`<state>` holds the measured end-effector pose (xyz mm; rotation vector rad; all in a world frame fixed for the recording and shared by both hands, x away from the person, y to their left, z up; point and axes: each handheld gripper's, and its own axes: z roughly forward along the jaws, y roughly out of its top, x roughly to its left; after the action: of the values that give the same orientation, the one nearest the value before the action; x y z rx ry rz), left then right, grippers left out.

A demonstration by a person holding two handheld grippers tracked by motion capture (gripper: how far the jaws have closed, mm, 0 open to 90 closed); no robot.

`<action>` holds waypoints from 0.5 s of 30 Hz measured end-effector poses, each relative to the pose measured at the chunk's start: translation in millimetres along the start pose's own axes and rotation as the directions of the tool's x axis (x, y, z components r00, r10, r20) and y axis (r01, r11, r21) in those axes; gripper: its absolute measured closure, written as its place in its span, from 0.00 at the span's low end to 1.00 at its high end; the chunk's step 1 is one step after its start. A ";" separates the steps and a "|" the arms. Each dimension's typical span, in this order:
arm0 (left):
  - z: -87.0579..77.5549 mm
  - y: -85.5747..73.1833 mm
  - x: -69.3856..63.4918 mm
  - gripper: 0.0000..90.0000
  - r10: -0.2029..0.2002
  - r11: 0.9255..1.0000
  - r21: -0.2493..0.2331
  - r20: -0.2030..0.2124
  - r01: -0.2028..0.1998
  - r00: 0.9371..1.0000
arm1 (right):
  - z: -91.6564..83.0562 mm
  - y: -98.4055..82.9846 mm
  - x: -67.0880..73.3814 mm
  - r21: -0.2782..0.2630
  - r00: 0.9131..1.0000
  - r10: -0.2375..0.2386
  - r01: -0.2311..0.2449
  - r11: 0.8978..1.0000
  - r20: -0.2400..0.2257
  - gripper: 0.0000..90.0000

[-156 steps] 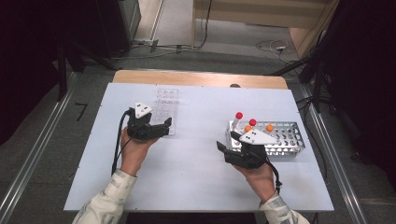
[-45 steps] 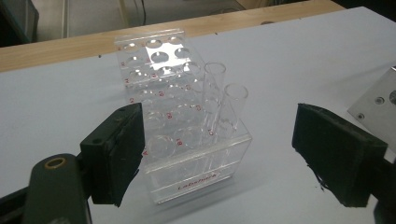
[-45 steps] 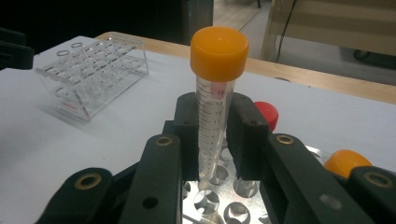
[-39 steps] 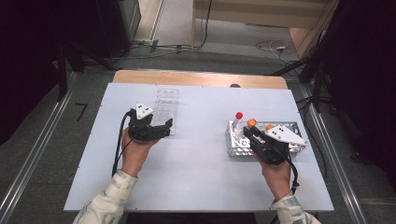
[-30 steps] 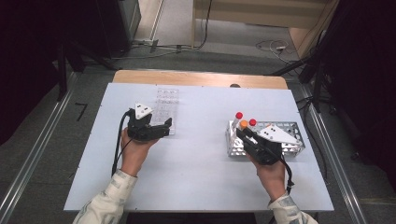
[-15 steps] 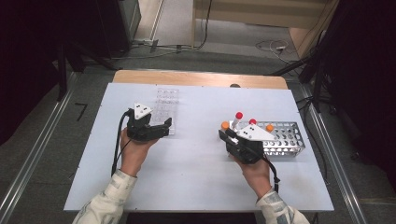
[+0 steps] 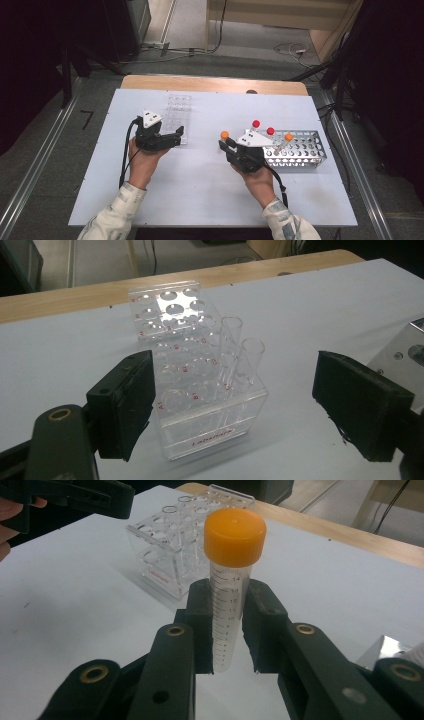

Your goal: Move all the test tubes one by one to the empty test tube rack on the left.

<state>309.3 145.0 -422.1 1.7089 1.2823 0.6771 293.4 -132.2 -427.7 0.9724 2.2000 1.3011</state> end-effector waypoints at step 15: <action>-3.0 1.4 -3.5 0.20 0.005 1.000 -0.009 0.014 -0.005 1.000 | 32.4 3.0 16.0 0.034 1.000 -0.018 0.018 0.999 -0.014 0.80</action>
<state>306.4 142.4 -419.2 1.7071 1.2634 0.6715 304.6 -100.2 -440.6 0.9564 2.2432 1.2702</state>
